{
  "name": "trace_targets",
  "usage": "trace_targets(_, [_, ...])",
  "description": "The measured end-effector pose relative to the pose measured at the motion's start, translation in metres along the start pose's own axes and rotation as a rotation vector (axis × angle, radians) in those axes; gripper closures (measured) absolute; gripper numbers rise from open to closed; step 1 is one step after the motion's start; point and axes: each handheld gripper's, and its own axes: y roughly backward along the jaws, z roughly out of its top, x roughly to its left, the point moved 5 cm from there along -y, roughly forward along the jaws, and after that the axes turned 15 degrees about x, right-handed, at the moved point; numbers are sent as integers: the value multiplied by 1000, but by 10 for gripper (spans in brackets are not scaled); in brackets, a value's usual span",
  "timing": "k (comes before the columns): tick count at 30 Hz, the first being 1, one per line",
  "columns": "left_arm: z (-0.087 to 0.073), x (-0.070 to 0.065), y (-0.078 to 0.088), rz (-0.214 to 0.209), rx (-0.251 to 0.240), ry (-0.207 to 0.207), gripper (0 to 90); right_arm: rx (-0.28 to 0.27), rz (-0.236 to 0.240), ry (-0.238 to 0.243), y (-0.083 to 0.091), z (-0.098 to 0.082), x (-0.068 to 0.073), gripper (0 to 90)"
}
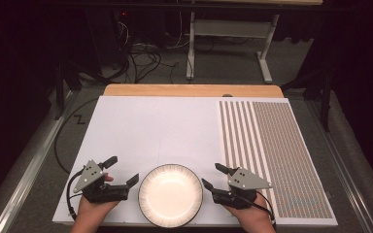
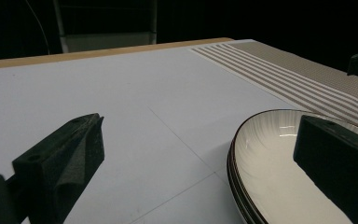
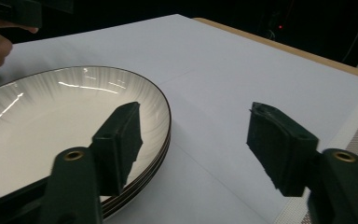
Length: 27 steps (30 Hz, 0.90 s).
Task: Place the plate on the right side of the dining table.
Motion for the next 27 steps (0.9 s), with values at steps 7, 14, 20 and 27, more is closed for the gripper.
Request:
trace_targets(7, [0,-1,0,-1,-4,-2,23,8,20,4,2,0,0,538])
trace_targets(14, [0,0,1,-2,-8,0,21,37,62,8,5,0,0,706])
trace_targets(20, [1,0,2,0,-16,3,20,69,66,9,6,0,2,775])
trace_targets(27, [1,0,2,0,-14,4,20,104,88,20,6,1,3,861])
